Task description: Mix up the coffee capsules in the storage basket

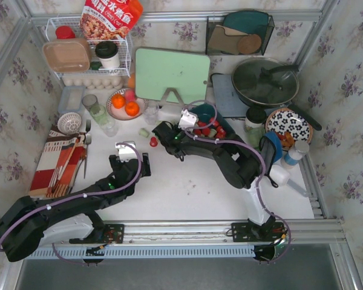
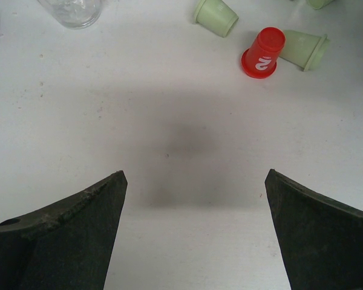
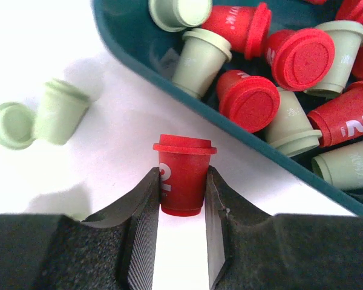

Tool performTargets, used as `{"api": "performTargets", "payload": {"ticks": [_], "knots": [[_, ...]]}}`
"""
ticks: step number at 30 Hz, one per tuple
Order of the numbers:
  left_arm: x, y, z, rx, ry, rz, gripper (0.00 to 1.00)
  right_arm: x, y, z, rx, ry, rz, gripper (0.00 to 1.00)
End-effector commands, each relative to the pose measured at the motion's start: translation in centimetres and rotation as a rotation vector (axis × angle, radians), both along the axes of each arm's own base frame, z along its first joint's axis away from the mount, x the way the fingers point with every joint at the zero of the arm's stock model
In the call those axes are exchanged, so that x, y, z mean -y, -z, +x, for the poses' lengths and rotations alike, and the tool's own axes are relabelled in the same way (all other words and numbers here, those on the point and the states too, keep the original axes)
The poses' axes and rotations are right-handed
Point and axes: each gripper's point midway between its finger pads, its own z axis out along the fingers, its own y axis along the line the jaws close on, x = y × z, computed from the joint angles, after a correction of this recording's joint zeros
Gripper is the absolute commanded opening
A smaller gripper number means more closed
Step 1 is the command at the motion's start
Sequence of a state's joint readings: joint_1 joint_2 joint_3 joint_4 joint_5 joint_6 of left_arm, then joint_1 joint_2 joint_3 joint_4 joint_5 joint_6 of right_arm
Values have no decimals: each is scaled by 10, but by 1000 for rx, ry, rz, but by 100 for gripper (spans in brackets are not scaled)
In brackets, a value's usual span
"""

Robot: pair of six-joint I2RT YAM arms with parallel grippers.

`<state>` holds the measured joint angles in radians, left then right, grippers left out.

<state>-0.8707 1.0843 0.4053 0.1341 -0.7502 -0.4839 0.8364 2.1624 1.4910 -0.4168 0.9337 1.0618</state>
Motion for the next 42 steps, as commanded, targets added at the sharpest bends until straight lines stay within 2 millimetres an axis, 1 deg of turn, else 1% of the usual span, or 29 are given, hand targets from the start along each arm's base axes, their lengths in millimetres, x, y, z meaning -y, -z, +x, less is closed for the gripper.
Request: {"api": "performTargets", "payload": {"ticks": [1, 2, 4, 7, 9, 10, 12, 15, 17, 18, 21, 24, 29, 32, 35, 38, 39, 40, 42], "knots": [[-1, -5, 3, 16, -23, -9, 99, -28, -37, 2, 71, -164, 32, 1], [-1, -5, 3, 15, -24, -10, 99, -39, -49, -1, 96, -216, 43, 0], [-1, -5, 3, 15, -24, -11, 99, -52, -66, -6, 125, -316, 52, 0], [-1, -5, 3, 15, -25, -11, 99, -78, -91, -13, 155, -497, 124, 0], [-1, -5, 3, 14, -27, -10, 99, -89, -104, -19, 178, -594, 149, 0], [-2, -4, 3, 12, -27, -8, 99, -91, -111, -21, 194, -618, 159, 0], [-3, -5, 3, 12, -30, -5, 99, -84, -124, -21, 228, -611, 151, 0], [-4, -5, 2, 11, -34, 1, 99, -66, -143, -16, 283, -566, 80, 0], [-6, -4, 2, 7, -43, 8, 99, -50, -154, -13, 324, -520, 23, 0], [-6, -4, 2, 5, -45, 12, 99, -39, -159, -10, 346, -479, -7, 0], [-7, -4, 2, 2, -50, 16, 99, -14, -166, -3, 365, -411, -50, 0], [-8, -4, 2, 3, -56, 16, 99, 11, -160, 8, 347, -353, -74, 0], [-8, -4, 2, 4, -59, 19, 99, 49, -135, 27, 286, -313, -49, 0], [-8, -4, 3, 0, -58, 27, 99, 57, -112, 39, 241, -376, 12, 0], [-7, -4, 4, -2, -59, 29, 99, 66, -92, 48, 194, -392, 58, 0], [-7, -4, 4, -3, -58, 30, 99, 67, -74, 48, 158, -394, 69, 0], [-7, -4, 4, -3, -58, 31, 99, 81, -70, 54, 149, -358, 64, 0], [-7, -4, 4, -3, -58, 32, 99, 86, -65, 55, 142, -342, 63, 0], [-7, -4, 4, -4, -58, 36, 99, 90, -59, 54, 138, -329, 70, 1]]}}
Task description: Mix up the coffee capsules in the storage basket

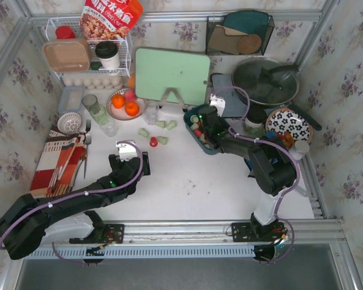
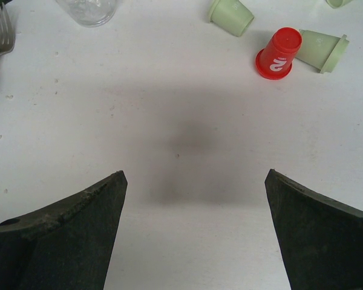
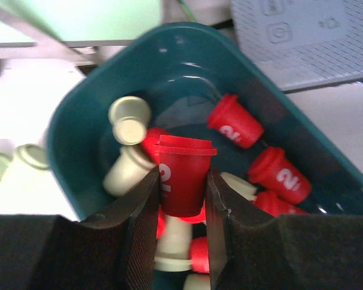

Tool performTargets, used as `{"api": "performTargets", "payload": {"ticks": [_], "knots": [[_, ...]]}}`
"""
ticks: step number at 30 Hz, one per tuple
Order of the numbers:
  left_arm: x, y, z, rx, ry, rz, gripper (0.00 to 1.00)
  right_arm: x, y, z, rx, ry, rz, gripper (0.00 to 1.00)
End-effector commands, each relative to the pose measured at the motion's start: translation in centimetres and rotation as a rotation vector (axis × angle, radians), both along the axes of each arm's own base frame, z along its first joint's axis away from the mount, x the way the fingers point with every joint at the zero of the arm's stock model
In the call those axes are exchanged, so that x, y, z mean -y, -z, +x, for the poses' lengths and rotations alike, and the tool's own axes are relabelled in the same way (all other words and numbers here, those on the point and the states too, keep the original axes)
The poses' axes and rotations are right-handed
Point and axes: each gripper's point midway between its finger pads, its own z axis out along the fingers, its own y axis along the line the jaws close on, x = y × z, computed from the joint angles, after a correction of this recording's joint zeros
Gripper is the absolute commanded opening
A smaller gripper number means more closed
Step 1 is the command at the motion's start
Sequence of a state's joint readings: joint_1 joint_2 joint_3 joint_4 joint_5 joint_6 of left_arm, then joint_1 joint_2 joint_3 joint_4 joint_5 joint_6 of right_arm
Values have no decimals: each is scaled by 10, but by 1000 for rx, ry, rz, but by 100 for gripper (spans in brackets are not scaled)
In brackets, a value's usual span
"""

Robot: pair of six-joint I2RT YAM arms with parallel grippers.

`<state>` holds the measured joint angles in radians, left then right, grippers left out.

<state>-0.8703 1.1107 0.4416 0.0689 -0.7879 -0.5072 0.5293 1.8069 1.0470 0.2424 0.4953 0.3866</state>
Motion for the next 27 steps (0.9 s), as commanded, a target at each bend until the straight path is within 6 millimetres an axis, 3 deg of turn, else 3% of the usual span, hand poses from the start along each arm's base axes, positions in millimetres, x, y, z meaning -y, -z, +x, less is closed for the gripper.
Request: {"api": "performTargets", "payload": {"ticks": [1, 13, 19, 24, 27], "knots": [[-1, -5, 3, 13, -17, 2, 99, 5, 4, 5, 17, 23, 57, 2], [-1, -4, 3, 8, -18, 8, 99, 19, 5, 2, 24, 53, 74, 18], [-1, -5, 3, 9, -19, 6, 99, 22, 1, -1, 32, 44, 77, 51], [-1, -4, 3, 10, -19, 6, 99, 15, -17, -4, 58, -29, 80, 76], [-1, -5, 3, 11, -21, 5, 99, 6, -29, -7, 75, -99, 82, 79]]}}
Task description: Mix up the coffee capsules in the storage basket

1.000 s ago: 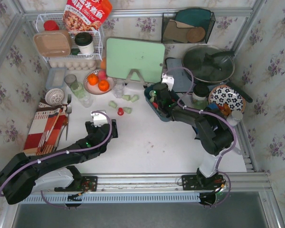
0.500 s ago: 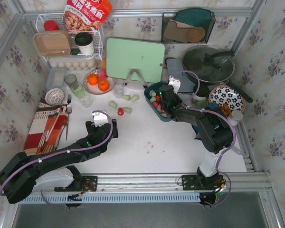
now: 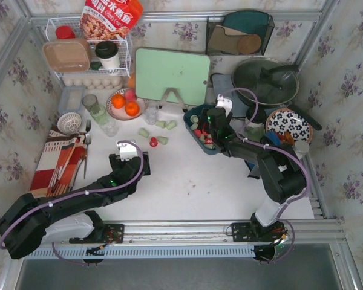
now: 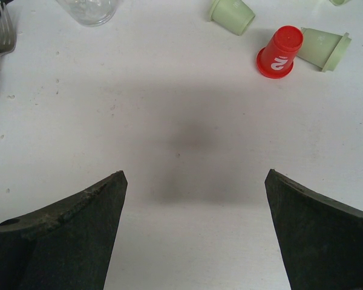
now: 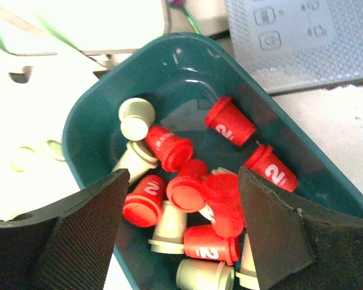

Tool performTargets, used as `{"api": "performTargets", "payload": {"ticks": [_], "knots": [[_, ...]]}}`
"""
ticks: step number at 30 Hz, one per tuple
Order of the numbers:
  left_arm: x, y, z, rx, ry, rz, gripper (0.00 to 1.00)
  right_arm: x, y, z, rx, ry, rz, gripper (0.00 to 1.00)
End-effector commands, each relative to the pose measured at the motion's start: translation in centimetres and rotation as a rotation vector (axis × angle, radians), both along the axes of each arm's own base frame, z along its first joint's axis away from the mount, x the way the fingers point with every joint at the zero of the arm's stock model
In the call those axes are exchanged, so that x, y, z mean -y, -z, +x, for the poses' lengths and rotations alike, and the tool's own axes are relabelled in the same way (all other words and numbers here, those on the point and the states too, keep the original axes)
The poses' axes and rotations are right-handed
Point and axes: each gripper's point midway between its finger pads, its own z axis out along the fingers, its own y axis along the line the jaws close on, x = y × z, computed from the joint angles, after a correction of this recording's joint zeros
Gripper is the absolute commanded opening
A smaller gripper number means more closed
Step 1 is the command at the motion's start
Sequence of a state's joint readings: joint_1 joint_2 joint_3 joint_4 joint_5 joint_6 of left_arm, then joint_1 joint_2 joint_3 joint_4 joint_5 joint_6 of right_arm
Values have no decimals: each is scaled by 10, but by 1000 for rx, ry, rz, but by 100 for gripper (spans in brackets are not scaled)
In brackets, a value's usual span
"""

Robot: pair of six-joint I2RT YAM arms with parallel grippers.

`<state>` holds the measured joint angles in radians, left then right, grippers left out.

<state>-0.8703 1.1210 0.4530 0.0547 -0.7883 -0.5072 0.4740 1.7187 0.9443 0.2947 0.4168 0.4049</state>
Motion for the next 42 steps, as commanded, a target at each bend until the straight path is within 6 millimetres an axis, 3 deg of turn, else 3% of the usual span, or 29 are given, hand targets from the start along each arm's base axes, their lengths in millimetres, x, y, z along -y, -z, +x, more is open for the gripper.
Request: {"api": "performTargets", "payload": {"ticks": [1, 7, 10, 16, 20, 27, 42], "knots": [[-2, -5, 2, 19, -21, -4, 99, -18, -25, 0, 69, -122, 22, 79], [-5, -4, 1, 25, -34, -14, 99, -53, -41, -14, 96, -256, 41, 72], [-8, -4, 0, 34, -44, -30, 99, -94, -42, -29, 95, -363, -7, 68], [-10, -3, 0, 30, -47, -47, 99, -154, -28, -46, 87, -573, -80, 69], [-11, -2, 0, 28, -49, -48, 99, -180, -11, -51, 51, -673, -99, 66], [-12, -2, 0, 27, -51, -53, 99, -201, 15, -49, -13, -737, -107, 62], [-12, -1, 1, 22, -51, -51, 99, -207, 61, -38, -112, -732, -183, 58]]}}
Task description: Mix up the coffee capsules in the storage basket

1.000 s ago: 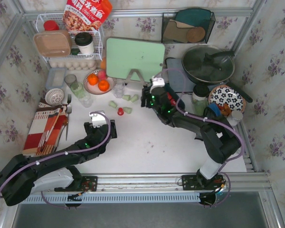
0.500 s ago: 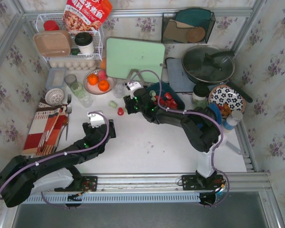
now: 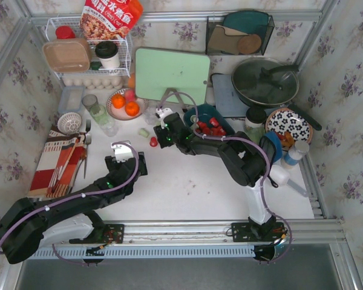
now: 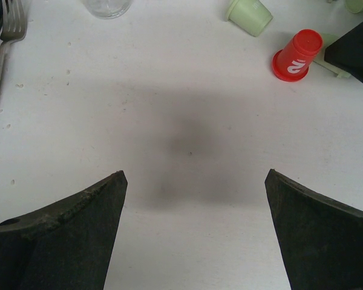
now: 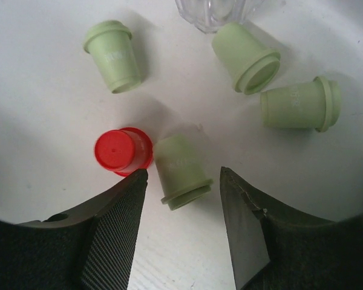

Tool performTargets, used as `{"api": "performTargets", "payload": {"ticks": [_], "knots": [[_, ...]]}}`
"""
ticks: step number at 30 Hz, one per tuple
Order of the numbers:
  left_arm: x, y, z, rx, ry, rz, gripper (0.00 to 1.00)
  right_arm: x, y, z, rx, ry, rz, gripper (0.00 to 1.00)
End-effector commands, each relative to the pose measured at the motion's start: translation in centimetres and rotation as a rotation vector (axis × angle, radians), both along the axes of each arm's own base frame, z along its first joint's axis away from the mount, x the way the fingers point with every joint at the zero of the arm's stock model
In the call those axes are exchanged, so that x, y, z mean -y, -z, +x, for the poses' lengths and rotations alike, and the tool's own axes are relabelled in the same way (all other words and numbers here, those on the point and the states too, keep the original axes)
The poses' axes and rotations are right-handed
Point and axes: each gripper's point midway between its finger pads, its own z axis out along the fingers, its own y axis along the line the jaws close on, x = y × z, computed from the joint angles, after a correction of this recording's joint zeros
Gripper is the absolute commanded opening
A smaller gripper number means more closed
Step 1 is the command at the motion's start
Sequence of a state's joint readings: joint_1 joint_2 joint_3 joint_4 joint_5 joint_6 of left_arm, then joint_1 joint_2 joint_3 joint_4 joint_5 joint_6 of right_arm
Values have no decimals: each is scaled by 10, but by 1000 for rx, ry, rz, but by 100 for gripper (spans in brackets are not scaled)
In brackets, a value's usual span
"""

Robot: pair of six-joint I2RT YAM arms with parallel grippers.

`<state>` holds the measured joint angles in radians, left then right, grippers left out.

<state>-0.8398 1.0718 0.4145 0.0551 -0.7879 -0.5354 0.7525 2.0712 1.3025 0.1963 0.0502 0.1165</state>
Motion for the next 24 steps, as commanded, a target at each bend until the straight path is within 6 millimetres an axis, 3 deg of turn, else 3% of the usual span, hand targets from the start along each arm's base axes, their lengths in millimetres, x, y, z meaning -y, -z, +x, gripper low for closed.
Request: {"api": "performTargets", "payload": {"ticks": [1, 9, 14, 17, 24], "knots": [[1, -3, 3, 13, -9, -17, 99, 2, 12, 4, -4, 4, -52, 58], [2, -3, 3, 11, -8, -18, 99, 6, 29, 2, -32, 4, -88, 53], [2, -2, 3, 8, -7, -18, 99, 6, 30, 1, -34, 2, -91, 42], [1, -2, 3, 7, -7, -18, 99, 6, 23, 1, -24, -1, -81, 35], [1, -2, 3, 7, -8, -19, 99, 8, -10, 1, 33, 16, -32, 34]]}}
